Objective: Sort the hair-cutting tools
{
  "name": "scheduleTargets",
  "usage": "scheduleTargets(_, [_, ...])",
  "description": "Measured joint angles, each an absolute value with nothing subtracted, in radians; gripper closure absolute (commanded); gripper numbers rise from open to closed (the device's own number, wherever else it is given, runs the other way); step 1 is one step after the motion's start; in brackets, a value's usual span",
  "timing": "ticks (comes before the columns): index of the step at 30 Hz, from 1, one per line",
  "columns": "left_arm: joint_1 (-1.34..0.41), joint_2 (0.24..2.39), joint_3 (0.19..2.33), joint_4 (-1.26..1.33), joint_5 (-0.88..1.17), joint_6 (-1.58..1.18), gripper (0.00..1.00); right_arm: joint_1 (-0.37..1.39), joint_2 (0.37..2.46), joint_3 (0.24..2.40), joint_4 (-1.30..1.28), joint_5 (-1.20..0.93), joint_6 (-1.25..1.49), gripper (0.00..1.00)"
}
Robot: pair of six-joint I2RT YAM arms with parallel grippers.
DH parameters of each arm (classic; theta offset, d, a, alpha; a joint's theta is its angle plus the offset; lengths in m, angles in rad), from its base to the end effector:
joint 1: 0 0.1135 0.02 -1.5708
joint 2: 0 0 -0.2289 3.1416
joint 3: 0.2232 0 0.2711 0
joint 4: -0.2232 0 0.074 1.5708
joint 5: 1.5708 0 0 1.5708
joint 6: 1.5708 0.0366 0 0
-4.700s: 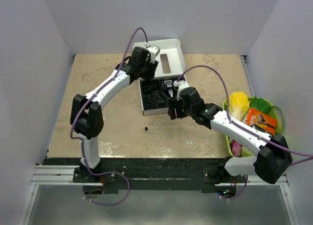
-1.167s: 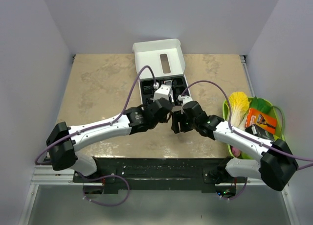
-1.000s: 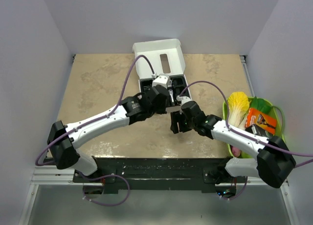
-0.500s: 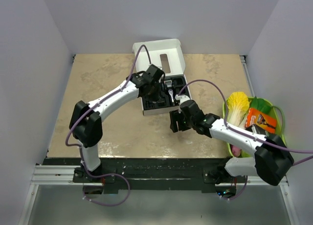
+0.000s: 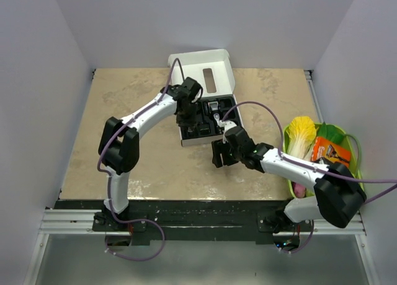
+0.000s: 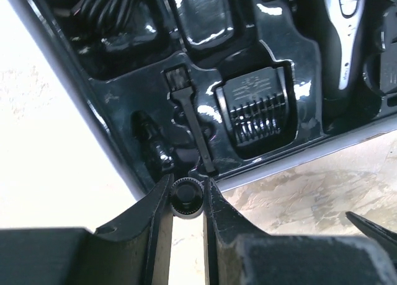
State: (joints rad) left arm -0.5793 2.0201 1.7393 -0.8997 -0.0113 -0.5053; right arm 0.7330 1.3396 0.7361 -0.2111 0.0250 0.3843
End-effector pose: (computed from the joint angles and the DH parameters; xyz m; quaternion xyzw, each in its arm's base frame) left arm 0.3619 -0.2362 0.2018 0.0352 0.9804 -0.0953 0.1689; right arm 0.2200 0.1968 0.1552 -0.1567 0.9160 0.1858 0.3192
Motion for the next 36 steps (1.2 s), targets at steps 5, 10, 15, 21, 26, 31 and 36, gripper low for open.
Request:
scheduleTargets(5, [-0.562,2.020,1.739,-0.923,-0.004,-0.522,0.83,0.733,1.367,0.736,-0.186,-0.001,0.384,0.32])
scheduleTargets(10, [-0.548,2.027,1.739,-0.938,0.002,-0.539,0.83,0.733,1.388,0.736,-0.162,-0.021,0.384,0.32])
scheduleTargets(15, [-0.542,2.051,1.739,-0.945,0.009,-0.542,0.83,0.733,1.394,0.736,-0.144,-0.028,0.384,0.32])
scheduleTargets(21, [-0.539,2.065,1.739,-0.952,0.028,-0.559,0.82,0.733,1.415,0.736,-0.131,-0.045,0.384,0.32])
scheduleTargets(26, [-0.539,2.066,1.734,-0.949,0.045,-0.566,0.81,0.733,1.419,0.736,-0.122,-0.048,0.385,0.32])
scheduleTargets(31, [-0.538,2.067,1.716,-0.931,0.064,-0.568,0.80,0.733,1.419,0.732,-0.109,-0.048,0.385,0.32])
scheduleTargets(36, [-0.535,2.067,1.710,-0.925,0.068,-0.583,0.75,0.733,1.419,0.721,-0.104,-0.048,0.385,0.32])
